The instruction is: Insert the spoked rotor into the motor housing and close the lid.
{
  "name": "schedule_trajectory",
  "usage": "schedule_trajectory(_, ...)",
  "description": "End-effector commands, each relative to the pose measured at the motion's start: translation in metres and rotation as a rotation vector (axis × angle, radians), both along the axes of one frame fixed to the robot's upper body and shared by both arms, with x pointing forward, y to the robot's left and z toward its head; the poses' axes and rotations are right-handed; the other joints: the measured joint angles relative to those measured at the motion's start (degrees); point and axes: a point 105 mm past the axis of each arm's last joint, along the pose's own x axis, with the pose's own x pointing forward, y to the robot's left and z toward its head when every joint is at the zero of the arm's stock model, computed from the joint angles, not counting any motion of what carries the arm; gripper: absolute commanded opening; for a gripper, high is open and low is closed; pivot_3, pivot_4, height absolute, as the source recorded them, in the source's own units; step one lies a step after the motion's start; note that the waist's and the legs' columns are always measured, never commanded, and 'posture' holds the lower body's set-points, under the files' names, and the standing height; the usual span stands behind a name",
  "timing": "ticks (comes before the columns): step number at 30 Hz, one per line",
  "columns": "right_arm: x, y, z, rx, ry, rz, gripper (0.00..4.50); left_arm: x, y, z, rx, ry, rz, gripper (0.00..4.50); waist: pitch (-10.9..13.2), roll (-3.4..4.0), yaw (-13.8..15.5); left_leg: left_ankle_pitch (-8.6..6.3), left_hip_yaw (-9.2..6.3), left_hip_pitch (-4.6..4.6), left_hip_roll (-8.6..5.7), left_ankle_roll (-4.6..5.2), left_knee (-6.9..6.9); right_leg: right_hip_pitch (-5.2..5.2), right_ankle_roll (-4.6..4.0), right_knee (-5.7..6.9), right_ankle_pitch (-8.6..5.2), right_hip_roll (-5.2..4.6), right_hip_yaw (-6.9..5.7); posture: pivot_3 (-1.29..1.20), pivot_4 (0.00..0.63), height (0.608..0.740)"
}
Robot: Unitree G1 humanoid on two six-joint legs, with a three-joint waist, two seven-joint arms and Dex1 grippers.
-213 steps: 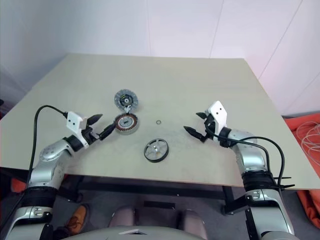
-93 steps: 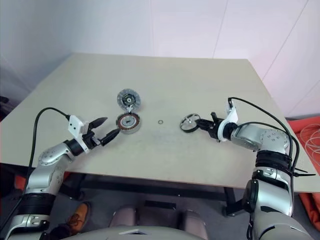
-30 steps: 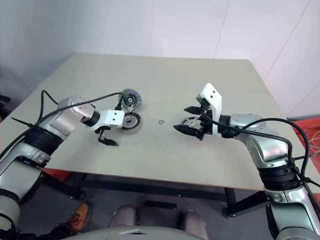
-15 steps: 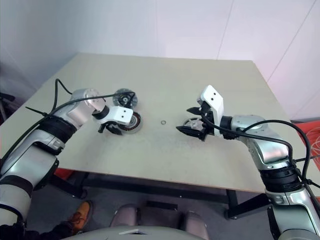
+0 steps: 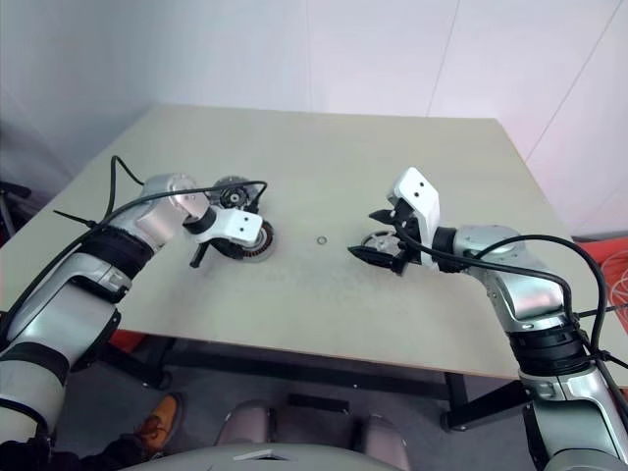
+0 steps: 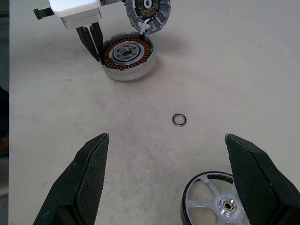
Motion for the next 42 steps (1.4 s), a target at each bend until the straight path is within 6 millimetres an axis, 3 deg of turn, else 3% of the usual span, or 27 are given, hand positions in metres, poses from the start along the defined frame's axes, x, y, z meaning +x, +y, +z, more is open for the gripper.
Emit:
schedule_trajectory(1,0.002,0.002,0.012,0.014,-0.054,0.009,4.5,-0.005,-0.006,0.003,-0.002,0.042,-0.053,0.05,0.0,0.0,0.0,0.0,0.0,-0.01,0.0,0.01,0.0,0.0,0.0,0.0,0.0,0.0,0.0,0.0,0.0,0.74)
schedule_trajectory(11,0.003,0.001,0.012,0.014,-0.058,0.001,4.5,-0.016,-0.037,0.018,-0.044,0.027,-0.212,0.05,0.0,-0.01,0.3,-0.04,0.0,-0.12,-0.02,0.08,0.0,-0.08,0.02,-0.03,-0.01,-0.04,-0.01,0.0,0.0,0.74)
schedule_trajectory(21,0.0,-0.003,0.01,0.012,-0.058,-0.019,4.5,-0.029,-0.072,0.015,-0.114,0.001,-0.389,0.05,0.0,-0.01,0.5,-0.04,0.01,-0.14,-0.04,0.07,0.03,-0.08,0.02,-0.01,-0.01,-0.08,-0.03,0.0,0.0,0.74)
schedule_trajectory(33,-0.003,-0.007,0.008,0.012,-0.054,-0.039,4.5,-0.051,-0.071,0.0,-0.072,0.048,-0.499,0.05,0.0,-0.01,0.3,-0.04,0.02,-0.14,-0.03,0.08,0.03,-0.11,0.03,-0.01,-0.01,-0.08,-0.04,0.0,0.0,0.74)
schedule_trajectory(42,0.001,-0.006,0.009,-0.002,-0.06,-0.03,4.5,-0.055,-0.061,-0.001,-0.074,0.084,-0.437,0.05,0.0,0.0,0.0,-0.04,0.04,-0.1,-0.02,0.08,0.02,-0.11,0.03,0.0,-0.02,-0.08,-0.04,0.0,0.0,0.74)
